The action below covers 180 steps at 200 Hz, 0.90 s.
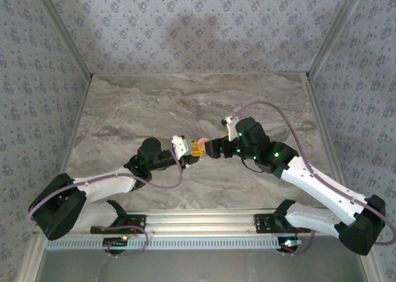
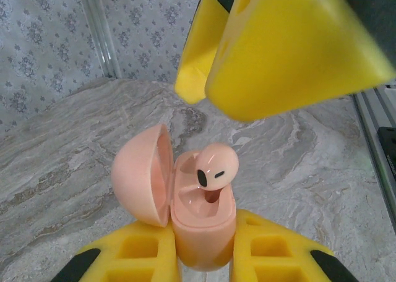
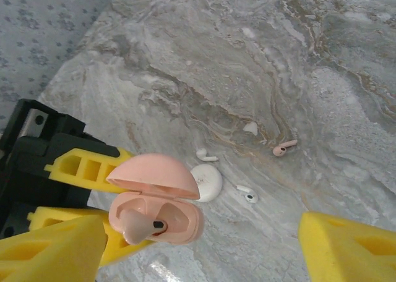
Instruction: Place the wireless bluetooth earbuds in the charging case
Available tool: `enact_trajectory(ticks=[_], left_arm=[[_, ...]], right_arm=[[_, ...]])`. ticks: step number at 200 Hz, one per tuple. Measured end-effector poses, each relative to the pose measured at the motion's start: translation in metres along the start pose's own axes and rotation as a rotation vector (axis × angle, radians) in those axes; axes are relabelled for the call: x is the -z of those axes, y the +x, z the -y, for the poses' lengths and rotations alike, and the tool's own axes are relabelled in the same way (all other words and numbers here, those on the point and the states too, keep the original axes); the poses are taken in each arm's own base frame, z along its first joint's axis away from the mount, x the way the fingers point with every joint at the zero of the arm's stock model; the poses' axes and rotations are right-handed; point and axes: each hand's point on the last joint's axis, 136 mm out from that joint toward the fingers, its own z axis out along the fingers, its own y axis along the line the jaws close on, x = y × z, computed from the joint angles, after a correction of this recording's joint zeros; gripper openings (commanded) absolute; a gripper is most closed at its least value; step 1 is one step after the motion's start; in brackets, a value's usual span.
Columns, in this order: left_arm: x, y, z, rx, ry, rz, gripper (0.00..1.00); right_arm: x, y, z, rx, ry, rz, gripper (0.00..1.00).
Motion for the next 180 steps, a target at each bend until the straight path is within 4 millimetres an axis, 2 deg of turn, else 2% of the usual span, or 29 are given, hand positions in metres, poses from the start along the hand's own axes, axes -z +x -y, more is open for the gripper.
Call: enact_trajectory(ticks=[72,180], left_arm=[[0.000,0.000,-0.001,-0.005,-0.003,-0.001,0.12],[0.000,0.003,0.000,-0.001,-0.002,-0.011,0.12]], right_arm=[[-0.021,0.005,-0.002,0.004,0.060,-0.046,0.87],[-0.021,0.011,0.006,0.001,0.091,-0.074,0.85]])
